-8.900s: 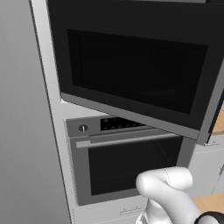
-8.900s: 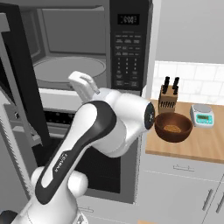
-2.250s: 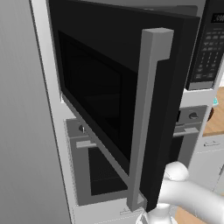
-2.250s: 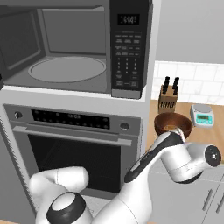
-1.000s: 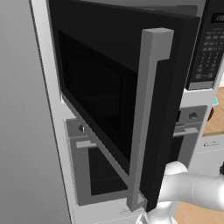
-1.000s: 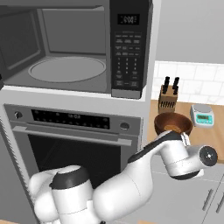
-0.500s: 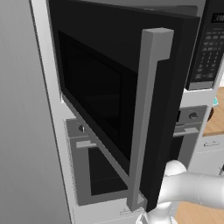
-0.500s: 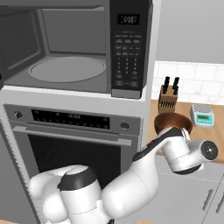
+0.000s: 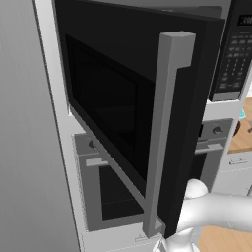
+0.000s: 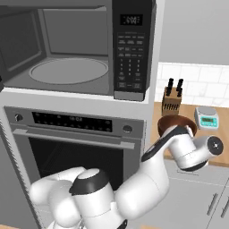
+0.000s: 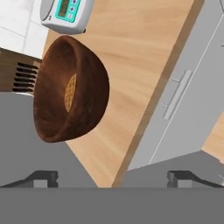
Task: Open the microwave, place the bowl with waffle inside the microwave, then close the microwave door and turn it on.
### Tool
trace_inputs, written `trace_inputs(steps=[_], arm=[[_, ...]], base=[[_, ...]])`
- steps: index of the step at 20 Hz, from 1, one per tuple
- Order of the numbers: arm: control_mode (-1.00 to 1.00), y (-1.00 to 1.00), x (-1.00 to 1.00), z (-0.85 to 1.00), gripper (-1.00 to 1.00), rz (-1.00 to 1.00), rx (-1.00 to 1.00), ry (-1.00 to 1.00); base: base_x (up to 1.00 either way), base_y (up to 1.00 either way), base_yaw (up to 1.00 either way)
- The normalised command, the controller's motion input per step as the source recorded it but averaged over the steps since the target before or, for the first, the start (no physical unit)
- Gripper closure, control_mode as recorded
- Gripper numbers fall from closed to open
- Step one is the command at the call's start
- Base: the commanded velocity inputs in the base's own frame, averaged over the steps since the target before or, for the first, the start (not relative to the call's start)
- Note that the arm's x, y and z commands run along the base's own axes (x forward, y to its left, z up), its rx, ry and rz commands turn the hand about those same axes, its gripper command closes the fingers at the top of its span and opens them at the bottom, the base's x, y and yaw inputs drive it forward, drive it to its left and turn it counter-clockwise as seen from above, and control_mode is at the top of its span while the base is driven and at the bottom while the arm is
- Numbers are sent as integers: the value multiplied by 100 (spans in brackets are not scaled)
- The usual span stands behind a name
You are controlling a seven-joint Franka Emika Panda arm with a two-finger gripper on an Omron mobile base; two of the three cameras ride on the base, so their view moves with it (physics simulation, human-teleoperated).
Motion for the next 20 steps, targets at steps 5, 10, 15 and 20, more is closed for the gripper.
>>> trace_inputs(steps=[5,10,15,20], arm=[[-100,0,27,0,-100,0,0,0],[-100,0,34,0,-100,0,0,0],[-100,0,38,0,-100,0,0,0],[-100,0,43,-5,-100,0,0,0]], base=[[0,0,0],[0,0,0],[0,0,0],[0,0,0]])
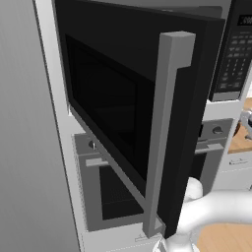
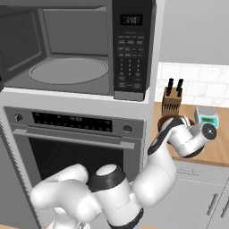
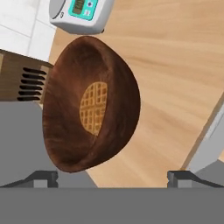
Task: Open the microwave, place the bowl with waffle inside the microwave, then close the microwave door and turn it on.
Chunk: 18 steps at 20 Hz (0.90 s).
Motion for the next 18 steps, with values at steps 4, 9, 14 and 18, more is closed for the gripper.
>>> trace_inputs(steps=[4,9,14,18], arm=[[-100,0,44,-13,-100,1,2,0],[-100,-8,29,-18,-100,1,3,0],[-100,-10,21,-23,-100,0,3,2],[-100,-11,24,-23,-100,0,2,4]], base=[[0,0,0],[0,0,0],[0,0,0],[0,0,0]])
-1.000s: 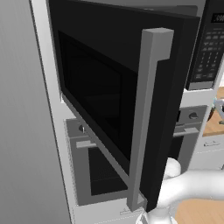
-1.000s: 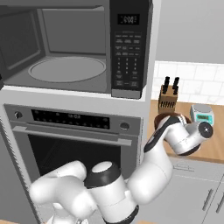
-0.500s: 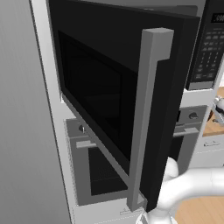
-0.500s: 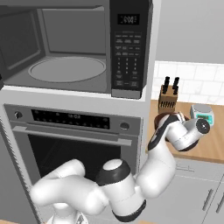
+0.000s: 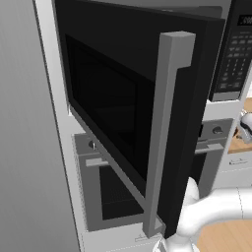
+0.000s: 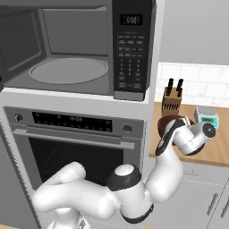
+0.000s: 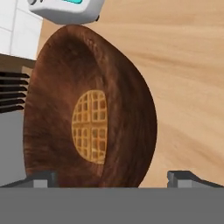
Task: Open the microwave, place the bowl with waffle inside the microwave, then close the microwave door and turn it on.
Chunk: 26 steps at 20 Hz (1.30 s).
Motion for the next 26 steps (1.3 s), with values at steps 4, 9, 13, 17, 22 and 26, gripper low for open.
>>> trace_inputs(steps=[4,9,13,17,22,26], arm=[[-100,-15,27,-20,-100,1,1,3],[-100,-5,12,-21,-100,2,2,6],[-100,-6,3,-23,100,0,4,6],[-100,-5,1,-3,100,0,2,0],[-100,0,0,0,100,0,0,0],[-100,0,-36,0,100,0,0,0]], base=[[0,0,0],[0,0,0],[0,0,0],[0,0,0],[0,0,0],[0,0,0]])
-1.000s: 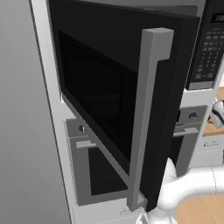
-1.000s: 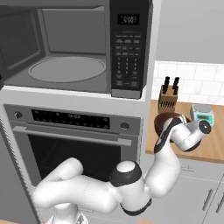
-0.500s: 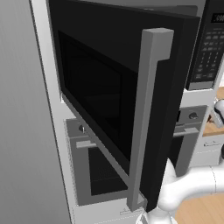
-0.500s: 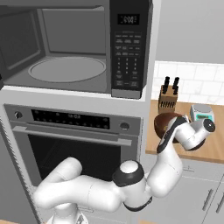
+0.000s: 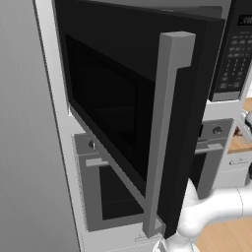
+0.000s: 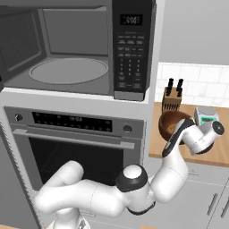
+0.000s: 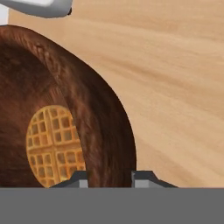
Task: Open the microwave, place the bowl with waffle inside the microwave, then close the microwave door and turn it on.
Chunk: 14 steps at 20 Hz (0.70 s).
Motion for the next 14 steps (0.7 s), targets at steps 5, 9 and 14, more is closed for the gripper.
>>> trace_inputs(steps=[5,9,14], arm=[[-100,-18,-100,2,100,-13,4,0],[-100,-27,-100,25,100,-21,4,0],[-100,-22,-100,38,100,-24,3,0]], base=[[0,0,0],[0,0,0],[0,0,0]])
